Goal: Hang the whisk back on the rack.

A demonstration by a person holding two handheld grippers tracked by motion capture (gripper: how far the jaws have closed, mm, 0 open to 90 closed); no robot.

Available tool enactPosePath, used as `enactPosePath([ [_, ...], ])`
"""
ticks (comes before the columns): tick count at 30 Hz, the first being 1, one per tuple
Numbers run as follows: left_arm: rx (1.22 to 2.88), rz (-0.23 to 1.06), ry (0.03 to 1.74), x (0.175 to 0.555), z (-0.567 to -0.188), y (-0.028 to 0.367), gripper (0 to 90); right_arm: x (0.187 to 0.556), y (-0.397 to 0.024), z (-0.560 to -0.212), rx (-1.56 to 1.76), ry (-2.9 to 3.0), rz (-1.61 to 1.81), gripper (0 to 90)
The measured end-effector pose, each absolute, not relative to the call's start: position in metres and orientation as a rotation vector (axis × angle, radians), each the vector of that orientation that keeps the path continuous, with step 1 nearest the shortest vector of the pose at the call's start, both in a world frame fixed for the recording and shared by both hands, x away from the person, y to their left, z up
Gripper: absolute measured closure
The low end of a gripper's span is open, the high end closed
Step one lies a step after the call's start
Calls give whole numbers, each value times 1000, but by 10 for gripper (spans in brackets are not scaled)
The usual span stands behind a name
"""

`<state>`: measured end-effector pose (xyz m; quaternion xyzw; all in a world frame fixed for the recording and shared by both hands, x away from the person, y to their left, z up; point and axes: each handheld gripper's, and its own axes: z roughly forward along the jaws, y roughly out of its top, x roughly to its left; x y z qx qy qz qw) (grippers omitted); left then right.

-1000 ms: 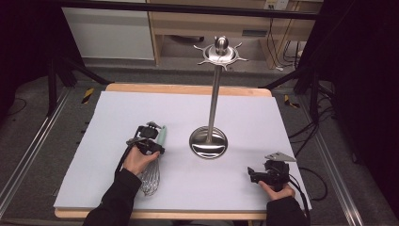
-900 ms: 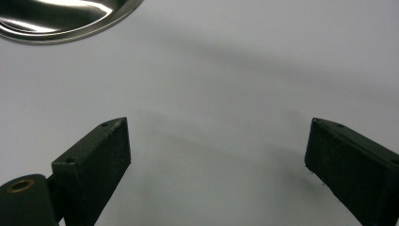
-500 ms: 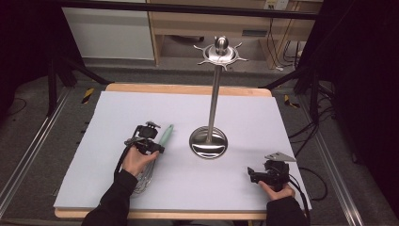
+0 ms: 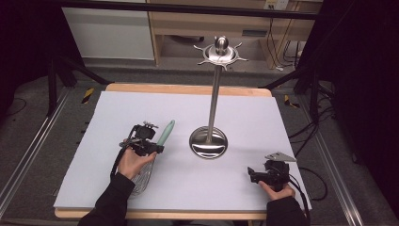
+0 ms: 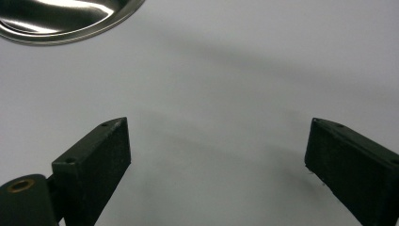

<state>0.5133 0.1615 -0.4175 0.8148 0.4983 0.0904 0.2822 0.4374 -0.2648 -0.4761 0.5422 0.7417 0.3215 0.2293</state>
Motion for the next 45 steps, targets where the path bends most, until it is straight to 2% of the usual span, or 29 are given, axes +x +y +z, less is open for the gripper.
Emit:
enactPosePath([
  [19,2038,366,1188,474,-392,186,689,437,-264,-476,1496,2041,884,79],
  [36,1921,445,1137,450,-388,205,689,436,-265,-476,1480,2042,884,80],
  [45,1911,471,1101,438,-386,207,689,434,-265,-475,1474,2040,884,82],
])
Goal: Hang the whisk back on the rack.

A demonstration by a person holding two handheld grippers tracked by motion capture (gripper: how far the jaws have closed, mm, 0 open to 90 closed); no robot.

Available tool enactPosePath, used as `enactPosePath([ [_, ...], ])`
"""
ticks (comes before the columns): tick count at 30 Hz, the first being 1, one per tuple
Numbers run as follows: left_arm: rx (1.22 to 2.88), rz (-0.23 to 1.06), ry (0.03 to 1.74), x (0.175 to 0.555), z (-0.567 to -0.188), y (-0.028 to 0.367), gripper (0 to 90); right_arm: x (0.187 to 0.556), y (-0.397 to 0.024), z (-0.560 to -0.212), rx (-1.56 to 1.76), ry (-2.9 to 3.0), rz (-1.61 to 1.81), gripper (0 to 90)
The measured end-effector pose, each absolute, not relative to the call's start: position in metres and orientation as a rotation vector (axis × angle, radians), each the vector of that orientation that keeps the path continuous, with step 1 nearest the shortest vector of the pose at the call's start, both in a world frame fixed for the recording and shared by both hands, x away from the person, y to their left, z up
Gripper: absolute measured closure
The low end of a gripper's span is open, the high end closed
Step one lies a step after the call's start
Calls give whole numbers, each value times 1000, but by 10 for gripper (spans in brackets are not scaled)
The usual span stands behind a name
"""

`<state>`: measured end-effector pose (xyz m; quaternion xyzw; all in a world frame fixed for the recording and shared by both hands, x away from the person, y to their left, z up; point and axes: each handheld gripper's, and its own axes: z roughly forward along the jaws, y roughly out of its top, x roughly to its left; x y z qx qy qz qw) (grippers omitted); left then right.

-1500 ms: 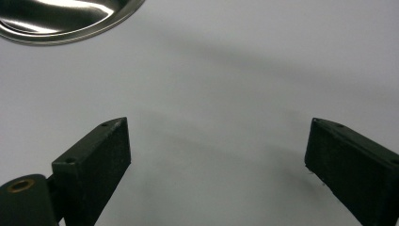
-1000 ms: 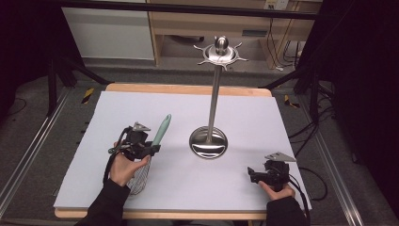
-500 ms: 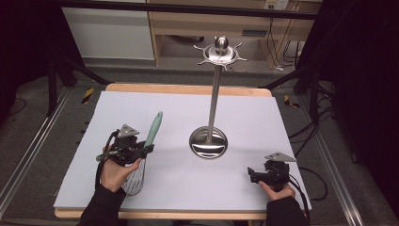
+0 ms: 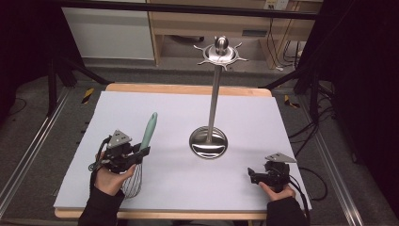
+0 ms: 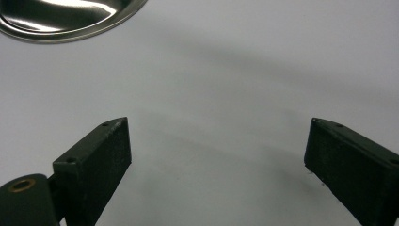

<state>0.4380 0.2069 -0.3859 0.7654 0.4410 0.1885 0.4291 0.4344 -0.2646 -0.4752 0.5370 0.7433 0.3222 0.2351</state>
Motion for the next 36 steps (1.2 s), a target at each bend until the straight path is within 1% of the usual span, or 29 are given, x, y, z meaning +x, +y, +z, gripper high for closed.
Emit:
enactPosePath([
  [8,1875,490,1091,434,-381,211,689,434,-265,-475,1471,2040,885,82],
  [19,1785,534,1048,421,-361,222,689,434,-265,-475,1472,2041,889,82],
  [36,1716,582,974,416,-342,223,689,435,-266,-475,1471,2038,895,81],
])
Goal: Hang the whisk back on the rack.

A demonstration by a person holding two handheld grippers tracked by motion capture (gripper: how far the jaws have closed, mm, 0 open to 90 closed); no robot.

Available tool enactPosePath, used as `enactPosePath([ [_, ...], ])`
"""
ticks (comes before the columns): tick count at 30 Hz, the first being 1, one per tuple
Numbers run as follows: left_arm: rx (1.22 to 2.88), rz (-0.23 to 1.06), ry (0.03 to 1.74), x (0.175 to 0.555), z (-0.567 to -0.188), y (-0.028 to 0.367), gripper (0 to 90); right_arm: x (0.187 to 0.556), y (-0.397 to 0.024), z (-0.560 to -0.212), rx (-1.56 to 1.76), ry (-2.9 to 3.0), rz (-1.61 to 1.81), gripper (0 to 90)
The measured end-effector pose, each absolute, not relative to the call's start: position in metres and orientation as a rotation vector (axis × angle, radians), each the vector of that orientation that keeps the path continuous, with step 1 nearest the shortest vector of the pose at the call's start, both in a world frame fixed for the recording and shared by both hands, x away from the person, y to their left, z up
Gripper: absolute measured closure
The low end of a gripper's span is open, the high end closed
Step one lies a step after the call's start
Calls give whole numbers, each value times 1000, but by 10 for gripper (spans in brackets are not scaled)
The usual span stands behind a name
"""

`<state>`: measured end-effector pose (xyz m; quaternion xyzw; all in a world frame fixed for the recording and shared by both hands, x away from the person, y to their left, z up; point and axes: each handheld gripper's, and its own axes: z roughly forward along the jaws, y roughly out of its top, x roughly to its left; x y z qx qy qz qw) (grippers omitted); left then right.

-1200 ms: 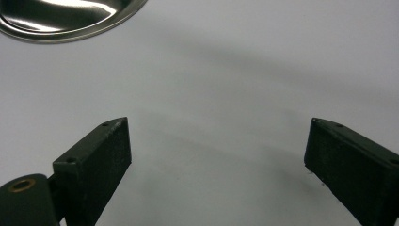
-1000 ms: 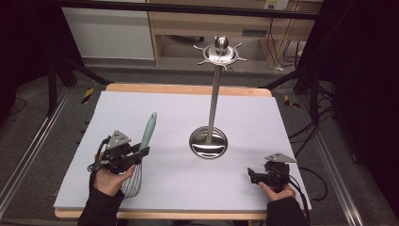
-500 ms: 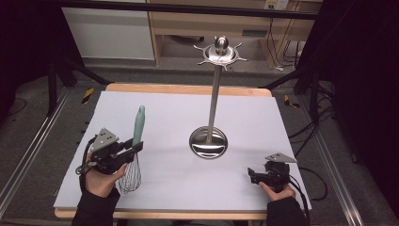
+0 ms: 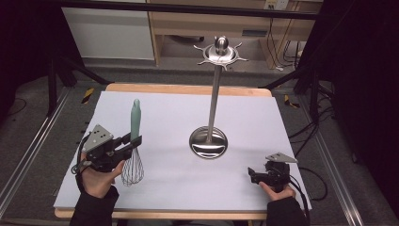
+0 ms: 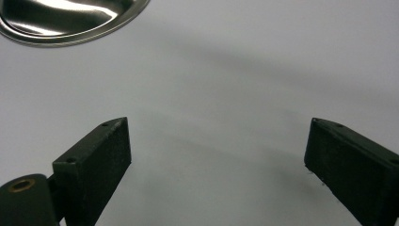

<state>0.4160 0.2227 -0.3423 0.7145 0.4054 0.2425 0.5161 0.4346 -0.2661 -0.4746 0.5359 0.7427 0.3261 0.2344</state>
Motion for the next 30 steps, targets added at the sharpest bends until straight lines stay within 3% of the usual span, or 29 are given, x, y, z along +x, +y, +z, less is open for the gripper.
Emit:
enactPosePath([
  [30,1687,590,839,438,-296,178,689,435,-266,-473,1465,2035,909,79],
])
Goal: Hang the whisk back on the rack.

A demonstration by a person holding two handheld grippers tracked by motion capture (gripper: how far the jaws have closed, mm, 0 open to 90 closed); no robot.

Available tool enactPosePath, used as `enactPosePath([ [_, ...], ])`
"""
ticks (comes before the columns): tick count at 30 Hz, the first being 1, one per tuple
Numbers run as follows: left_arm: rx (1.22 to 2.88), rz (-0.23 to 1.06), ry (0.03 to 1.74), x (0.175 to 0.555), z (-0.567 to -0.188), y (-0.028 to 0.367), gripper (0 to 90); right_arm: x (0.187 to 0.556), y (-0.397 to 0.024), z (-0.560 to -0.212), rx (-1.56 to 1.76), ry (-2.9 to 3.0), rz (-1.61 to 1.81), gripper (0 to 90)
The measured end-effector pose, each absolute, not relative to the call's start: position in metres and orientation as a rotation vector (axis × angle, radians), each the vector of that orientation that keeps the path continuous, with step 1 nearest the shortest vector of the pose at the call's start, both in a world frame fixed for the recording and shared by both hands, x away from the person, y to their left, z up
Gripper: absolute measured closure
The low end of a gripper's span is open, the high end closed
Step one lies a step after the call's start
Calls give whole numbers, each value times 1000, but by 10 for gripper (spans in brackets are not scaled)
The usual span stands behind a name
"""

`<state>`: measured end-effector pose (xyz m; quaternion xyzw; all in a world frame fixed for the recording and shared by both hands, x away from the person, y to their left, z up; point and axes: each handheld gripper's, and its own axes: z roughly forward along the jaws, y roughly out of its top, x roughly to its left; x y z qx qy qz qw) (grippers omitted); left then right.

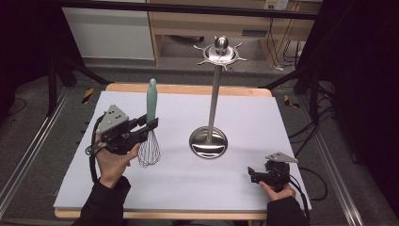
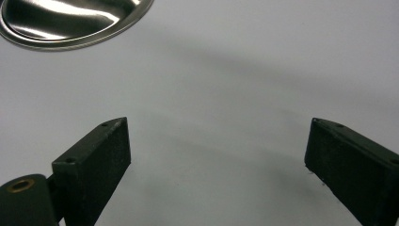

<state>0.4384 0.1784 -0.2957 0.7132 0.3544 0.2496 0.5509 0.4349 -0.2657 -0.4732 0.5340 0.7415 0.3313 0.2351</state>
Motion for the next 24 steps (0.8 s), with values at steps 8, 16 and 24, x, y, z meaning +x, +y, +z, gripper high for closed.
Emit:
enactPosePath([
  [8,1690,576,807,445,-286,163,689,435,-266,-473,1465,2030,908,79],
  [16,1692,572,790,451,-277,153,688,436,-266,-474,1458,2032,902,78],
  [24,1692,577,770,456,-267,145,688,435,-266,-474,1458,2032,905,78],
])
